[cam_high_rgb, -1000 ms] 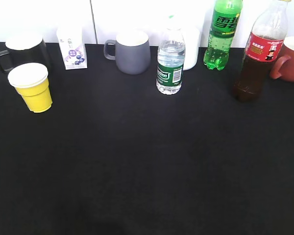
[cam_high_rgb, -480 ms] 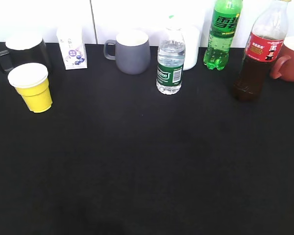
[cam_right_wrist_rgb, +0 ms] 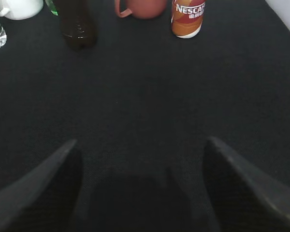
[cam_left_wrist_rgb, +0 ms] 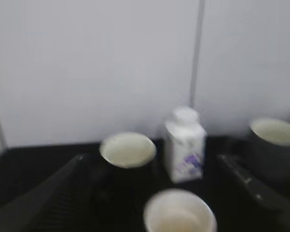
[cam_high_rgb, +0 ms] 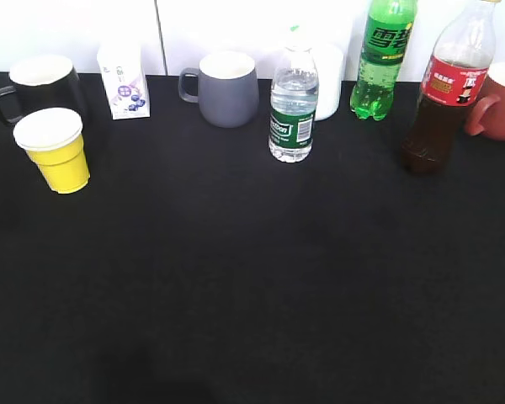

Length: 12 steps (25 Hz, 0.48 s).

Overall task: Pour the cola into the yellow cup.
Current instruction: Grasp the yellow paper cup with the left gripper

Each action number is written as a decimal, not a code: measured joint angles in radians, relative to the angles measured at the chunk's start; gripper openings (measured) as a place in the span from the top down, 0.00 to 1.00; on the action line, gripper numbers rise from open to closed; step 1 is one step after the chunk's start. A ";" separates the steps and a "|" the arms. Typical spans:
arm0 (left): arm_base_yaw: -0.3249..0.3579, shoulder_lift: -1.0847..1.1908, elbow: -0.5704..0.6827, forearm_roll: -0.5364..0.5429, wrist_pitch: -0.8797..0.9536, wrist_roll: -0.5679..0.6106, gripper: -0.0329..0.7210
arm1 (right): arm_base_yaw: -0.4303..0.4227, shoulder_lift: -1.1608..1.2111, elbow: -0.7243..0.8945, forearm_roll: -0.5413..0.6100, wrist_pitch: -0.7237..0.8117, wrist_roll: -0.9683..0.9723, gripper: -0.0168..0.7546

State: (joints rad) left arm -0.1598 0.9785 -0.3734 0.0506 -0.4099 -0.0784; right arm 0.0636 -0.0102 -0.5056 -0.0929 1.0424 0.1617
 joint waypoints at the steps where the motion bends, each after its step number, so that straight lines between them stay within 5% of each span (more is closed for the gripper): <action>1: -0.039 0.035 0.077 -0.017 -0.091 -0.004 0.18 | 0.000 0.000 0.000 0.000 0.000 0.000 0.22; 4: -0.112 0.150 0.180 -0.087 -0.220 -0.008 0.18 | 0.000 0.000 0.000 0.000 0.000 0.000 0.22; 7: -0.119 0.319 0.182 -0.091 -0.301 -0.009 0.18 | 0.000 0.000 0.000 0.000 0.000 0.000 0.22; 12: -0.119 0.692 0.163 -0.087 -0.697 -0.029 0.17 | 0.000 0.000 0.000 0.000 0.000 0.000 0.22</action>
State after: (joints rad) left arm -0.2787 1.6710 -0.2101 -0.0365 -1.1073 -0.1074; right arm 0.0636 -0.0102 -0.5056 -0.0929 1.0424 0.1617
